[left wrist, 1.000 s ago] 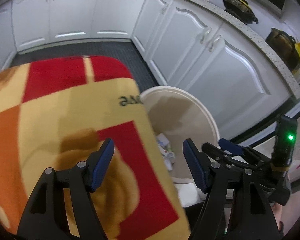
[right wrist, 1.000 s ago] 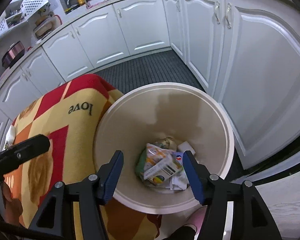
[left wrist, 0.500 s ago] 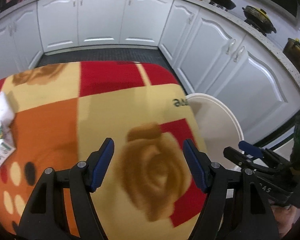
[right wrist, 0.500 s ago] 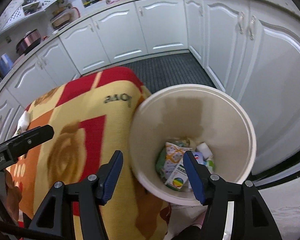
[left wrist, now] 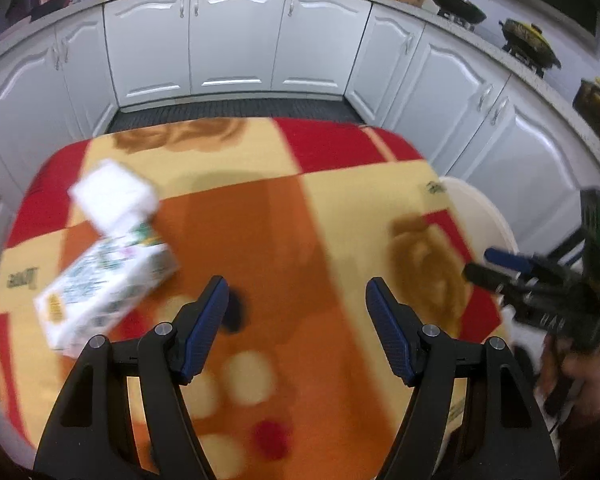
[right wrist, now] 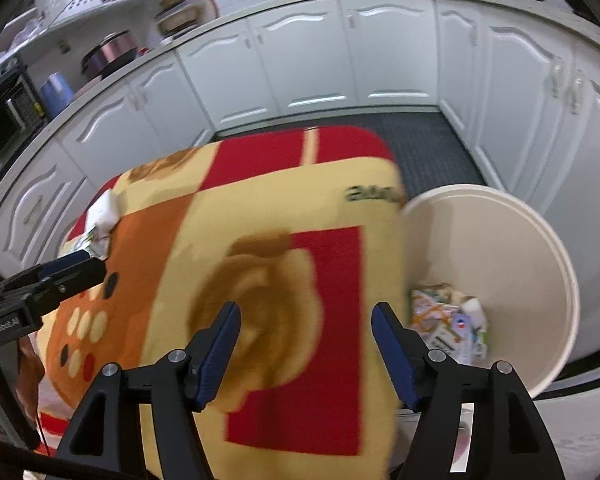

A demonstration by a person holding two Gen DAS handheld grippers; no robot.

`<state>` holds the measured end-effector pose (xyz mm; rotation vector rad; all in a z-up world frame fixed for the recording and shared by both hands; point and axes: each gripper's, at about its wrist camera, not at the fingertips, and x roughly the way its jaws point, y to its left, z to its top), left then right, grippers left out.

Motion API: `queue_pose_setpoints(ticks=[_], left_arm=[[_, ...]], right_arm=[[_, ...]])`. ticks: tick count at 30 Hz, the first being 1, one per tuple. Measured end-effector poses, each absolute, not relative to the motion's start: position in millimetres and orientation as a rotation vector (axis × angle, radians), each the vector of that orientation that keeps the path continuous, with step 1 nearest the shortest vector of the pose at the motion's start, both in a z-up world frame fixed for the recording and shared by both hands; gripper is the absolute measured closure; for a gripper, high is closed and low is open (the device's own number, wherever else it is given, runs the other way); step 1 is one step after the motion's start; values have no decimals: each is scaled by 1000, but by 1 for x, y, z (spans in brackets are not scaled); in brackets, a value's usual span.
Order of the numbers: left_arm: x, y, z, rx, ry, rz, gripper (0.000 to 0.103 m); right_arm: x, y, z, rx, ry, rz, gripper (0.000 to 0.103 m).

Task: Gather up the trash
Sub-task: 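Move both tools back over the table toward the milk carton and sponge, then grasp the white milk carton with the left gripper while the right grasps the white sponge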

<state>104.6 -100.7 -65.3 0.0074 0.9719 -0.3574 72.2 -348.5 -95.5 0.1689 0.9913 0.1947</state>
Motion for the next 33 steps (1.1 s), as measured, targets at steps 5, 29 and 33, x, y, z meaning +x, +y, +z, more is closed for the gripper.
queue_pose_setpoints(ticks=[5, 29, 33], left_arm=[[104, -43, -67, 34, 977, -298, 33], [132, 12, -92, 178, 1048, -249, 41], [114, 42, -84, 125, 1049, -145, 42]], right_arm=[[81, -313, -100, 154, 1015, 264, 37], [137, -196, -107, 40, 1077, 443, 35], [155, -164, -99, 29, 1053, 509, 34]])
